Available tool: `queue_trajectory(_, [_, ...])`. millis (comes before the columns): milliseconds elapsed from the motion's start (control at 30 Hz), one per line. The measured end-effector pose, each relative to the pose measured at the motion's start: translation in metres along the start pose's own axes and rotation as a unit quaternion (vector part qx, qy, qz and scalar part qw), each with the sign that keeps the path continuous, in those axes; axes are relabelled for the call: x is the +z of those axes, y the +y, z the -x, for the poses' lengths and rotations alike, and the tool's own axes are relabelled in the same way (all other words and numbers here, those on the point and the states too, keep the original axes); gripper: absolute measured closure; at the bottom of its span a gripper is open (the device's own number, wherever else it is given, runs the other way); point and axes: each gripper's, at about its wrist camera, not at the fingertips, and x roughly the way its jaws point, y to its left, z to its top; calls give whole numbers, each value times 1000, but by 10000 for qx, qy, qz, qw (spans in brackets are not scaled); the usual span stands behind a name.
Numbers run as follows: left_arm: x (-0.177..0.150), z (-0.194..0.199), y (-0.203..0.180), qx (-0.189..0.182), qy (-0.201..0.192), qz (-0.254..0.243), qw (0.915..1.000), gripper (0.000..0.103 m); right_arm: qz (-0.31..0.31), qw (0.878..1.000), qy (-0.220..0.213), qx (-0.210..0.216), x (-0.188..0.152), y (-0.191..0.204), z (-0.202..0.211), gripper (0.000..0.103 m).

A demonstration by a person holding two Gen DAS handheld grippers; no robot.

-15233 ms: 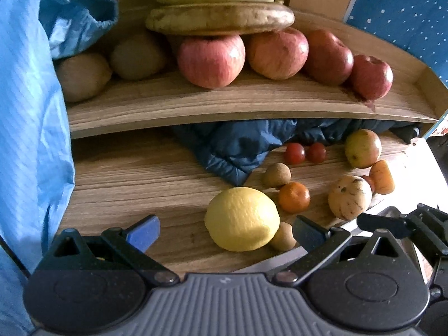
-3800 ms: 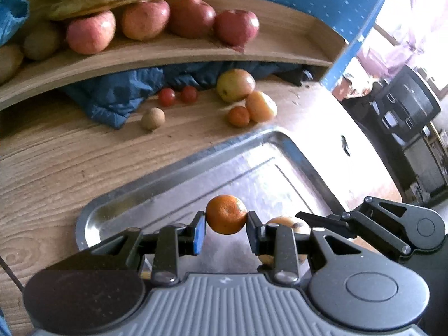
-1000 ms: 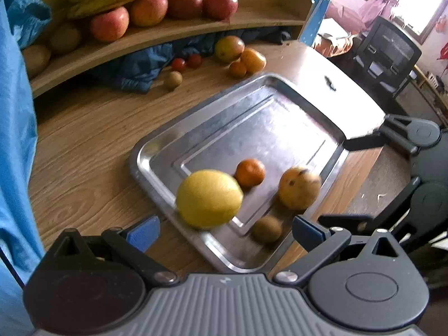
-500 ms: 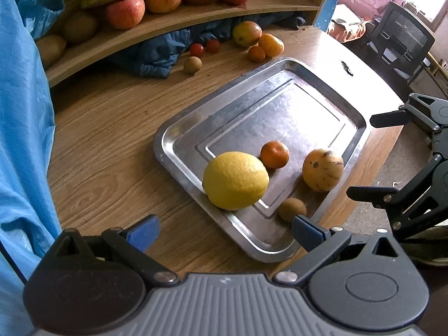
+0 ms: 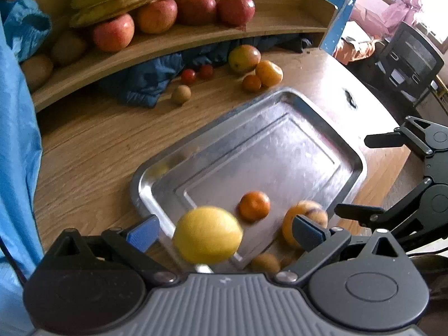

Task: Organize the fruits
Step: 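Move both open tools back toward the loose fruits on the table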

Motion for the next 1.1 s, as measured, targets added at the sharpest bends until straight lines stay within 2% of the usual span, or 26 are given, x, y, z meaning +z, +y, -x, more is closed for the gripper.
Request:
queue_trajectory(400, [35,-19,-16,141,-294,668,9972,0,184,9993,-281,146,21,-45,-12,1])
queue_trajectory(1100, [75,-62,-29,565,-260,1407,9881,0,106,9981,-477,383,41,-103,-49,1])
